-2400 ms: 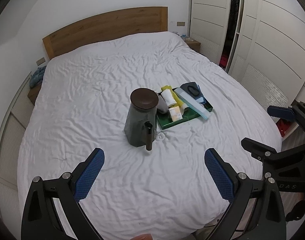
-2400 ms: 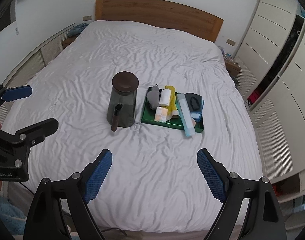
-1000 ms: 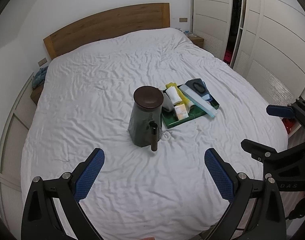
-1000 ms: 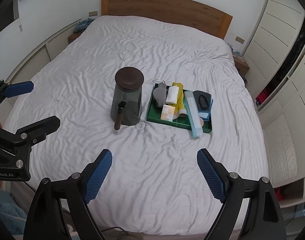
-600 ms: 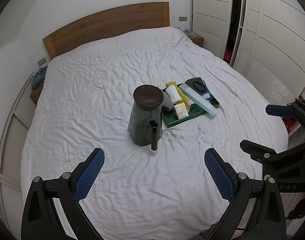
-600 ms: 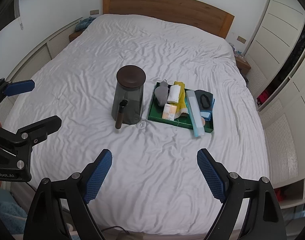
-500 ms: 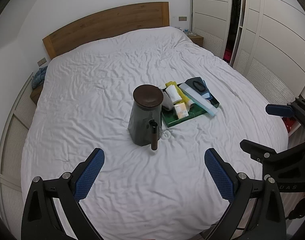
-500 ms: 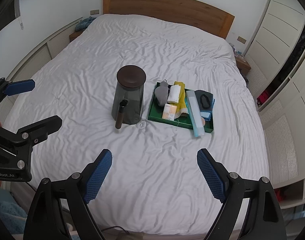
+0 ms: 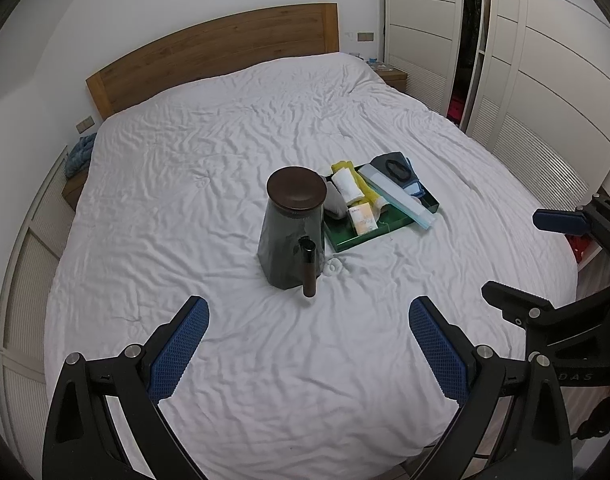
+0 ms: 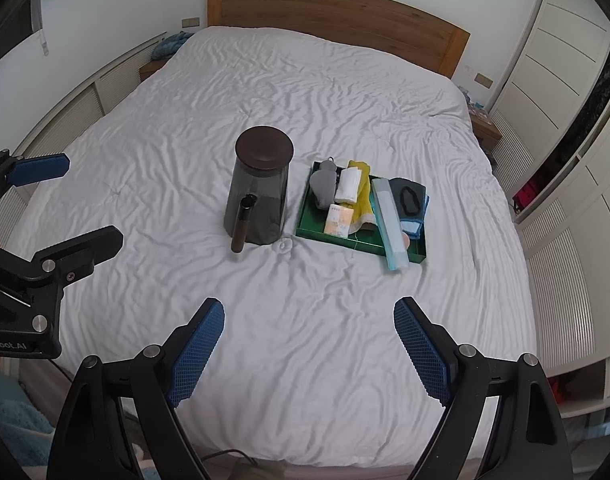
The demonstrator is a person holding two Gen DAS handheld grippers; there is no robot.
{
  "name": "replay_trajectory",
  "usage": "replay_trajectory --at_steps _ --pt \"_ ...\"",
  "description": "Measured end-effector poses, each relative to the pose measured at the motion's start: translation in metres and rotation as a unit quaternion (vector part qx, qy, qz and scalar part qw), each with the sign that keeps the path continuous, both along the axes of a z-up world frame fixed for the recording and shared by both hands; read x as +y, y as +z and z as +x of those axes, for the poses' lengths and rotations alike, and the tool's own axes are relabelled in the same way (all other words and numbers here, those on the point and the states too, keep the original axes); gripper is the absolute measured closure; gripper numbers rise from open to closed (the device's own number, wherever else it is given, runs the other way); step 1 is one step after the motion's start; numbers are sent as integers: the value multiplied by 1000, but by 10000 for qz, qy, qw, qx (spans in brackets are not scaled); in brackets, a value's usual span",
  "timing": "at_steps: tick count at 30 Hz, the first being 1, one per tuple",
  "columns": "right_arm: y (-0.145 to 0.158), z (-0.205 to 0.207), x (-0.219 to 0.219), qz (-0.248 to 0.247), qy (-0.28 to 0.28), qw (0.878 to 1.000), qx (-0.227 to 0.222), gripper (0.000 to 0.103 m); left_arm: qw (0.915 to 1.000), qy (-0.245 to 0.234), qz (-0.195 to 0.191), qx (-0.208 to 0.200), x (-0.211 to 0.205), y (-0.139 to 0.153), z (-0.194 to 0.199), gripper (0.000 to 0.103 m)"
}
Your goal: Organize soft objects
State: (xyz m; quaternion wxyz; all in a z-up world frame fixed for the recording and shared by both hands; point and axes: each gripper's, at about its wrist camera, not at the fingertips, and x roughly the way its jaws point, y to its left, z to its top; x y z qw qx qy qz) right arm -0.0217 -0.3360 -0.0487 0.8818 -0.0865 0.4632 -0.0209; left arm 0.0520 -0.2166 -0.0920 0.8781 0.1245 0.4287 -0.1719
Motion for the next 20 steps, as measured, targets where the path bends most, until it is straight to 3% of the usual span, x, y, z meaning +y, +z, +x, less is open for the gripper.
replay_trajectory --at_steps 20 --pt "-1 -7 0 -22 19 10000 1 16 9998 -75 109 -163 2 2 -11 5"
